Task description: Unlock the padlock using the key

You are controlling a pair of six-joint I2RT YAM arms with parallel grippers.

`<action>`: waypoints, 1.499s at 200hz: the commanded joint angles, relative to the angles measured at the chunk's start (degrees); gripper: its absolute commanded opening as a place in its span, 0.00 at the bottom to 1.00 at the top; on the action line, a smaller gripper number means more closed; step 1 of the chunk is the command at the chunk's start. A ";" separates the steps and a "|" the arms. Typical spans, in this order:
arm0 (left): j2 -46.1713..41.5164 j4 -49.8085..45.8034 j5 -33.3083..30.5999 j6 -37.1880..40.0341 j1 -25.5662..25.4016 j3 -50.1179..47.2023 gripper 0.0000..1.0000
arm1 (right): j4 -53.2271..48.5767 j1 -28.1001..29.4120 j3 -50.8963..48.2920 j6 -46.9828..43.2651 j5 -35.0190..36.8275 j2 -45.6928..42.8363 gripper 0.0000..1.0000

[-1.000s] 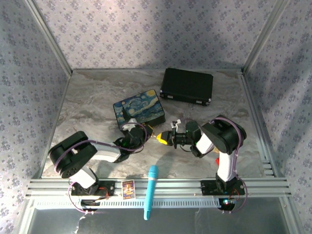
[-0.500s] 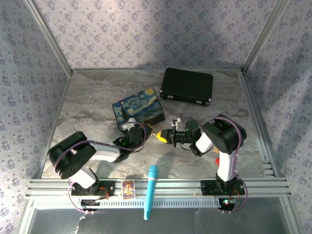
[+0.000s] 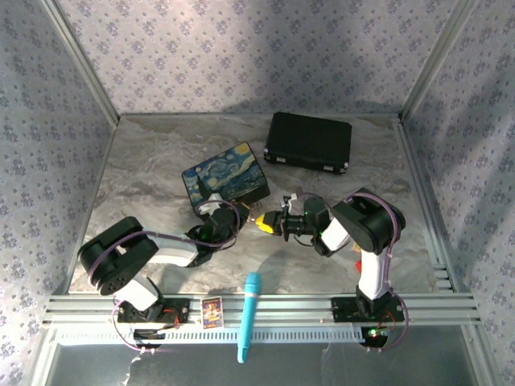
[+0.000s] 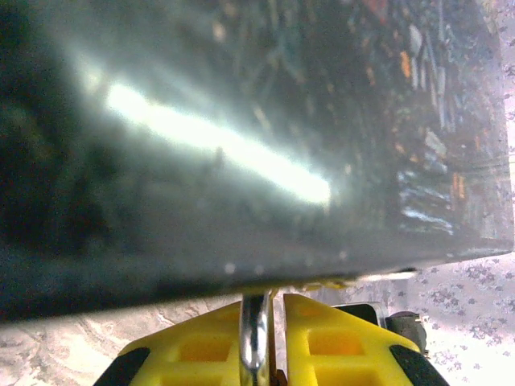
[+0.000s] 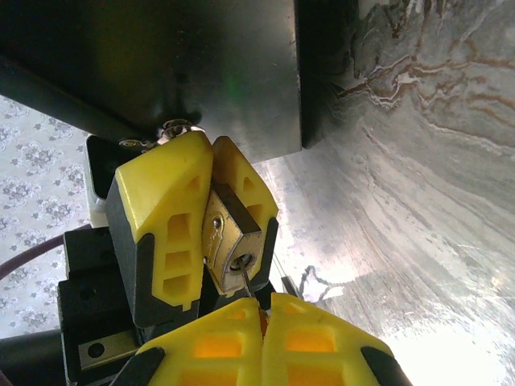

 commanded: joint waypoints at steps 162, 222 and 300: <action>4.22 -13.07 15.90 -2.59 0.20 8.21 0.18 | 2.30 0.84 4.38 -1.58 1.55 3.48 0.00; 4.01 -15.33 15.72 -1.62 0.16 8.82 0.21 | 2.23 1.05 4.37 -1.88 1.76 4.19 0.00; 3.08 -17.60 15.09 -1.58 0.18 9.74 0.01 | 2.29 1.28 5.43 -1.45 3.17 5.53 0.00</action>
